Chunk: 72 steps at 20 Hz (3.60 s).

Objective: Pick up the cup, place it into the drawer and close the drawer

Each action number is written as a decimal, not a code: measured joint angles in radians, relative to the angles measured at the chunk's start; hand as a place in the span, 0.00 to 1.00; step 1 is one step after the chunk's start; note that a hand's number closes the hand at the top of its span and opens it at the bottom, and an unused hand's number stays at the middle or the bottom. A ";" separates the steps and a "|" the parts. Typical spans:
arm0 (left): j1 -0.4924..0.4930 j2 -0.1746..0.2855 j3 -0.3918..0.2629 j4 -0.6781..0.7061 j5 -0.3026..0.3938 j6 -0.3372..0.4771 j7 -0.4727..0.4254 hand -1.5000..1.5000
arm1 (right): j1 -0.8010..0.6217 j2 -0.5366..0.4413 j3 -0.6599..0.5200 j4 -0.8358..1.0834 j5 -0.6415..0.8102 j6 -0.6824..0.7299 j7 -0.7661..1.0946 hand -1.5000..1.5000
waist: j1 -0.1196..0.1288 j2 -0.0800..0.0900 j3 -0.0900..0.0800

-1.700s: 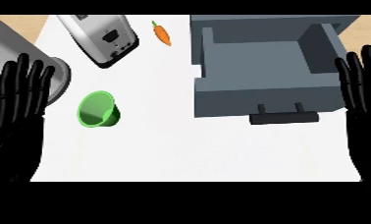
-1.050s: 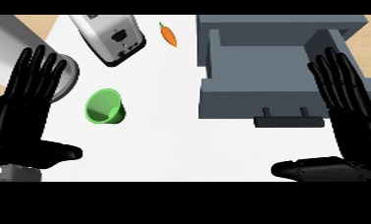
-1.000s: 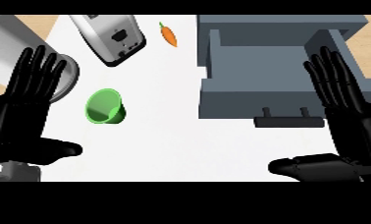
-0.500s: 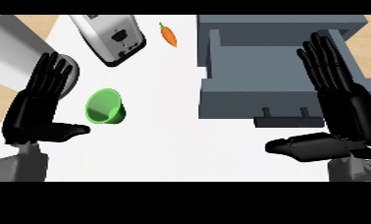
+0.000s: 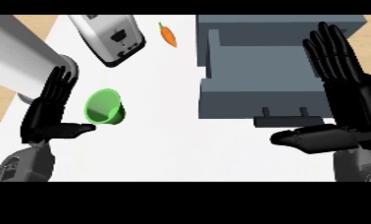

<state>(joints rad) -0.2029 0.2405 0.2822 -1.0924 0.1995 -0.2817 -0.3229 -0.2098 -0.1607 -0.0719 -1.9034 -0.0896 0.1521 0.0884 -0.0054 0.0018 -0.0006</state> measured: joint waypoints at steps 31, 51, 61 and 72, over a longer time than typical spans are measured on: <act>-0.282 0.049 0.037 0.921 -0.198 0.046 -0.632 0.00 | -0.087 -0.024 -0.039 0.025 -0.031 0.019 0.057 0.00 | -0.025 0.012 -0.004; -0.332 -0.006 0.036 0.876 -0.215 0.090 -0.708 1.00 | -0.108 -0.044 -0.057 0.064 -0.037 0.038 0.046 0.00 | -0.033 0.016 -0.005; -0.355 -0.056 0.105 0.818 -0.153 0.157 -0.772 1.00 | -0.087 -0.055 -0.078 0.081 -0.047 0.054 0.023 0.00 | -0.023 0.010 -0.003; -0.462 -0.129 0.036 0.636 -0.154 0.140 -0.680 1.00 | -0.054 -0.065 -0.099 0.065 -0.051 0.056 0.022 0.00 | 0.004 -0.005 0.001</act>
<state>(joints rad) -0.6651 0.1120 0.3185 -0.4569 0.0454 -0.1421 -1.0025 -0.2641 -0.2257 -0.1710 -1.8389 -0.1405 0.2081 0.1104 -0.0010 -0.0031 0.0003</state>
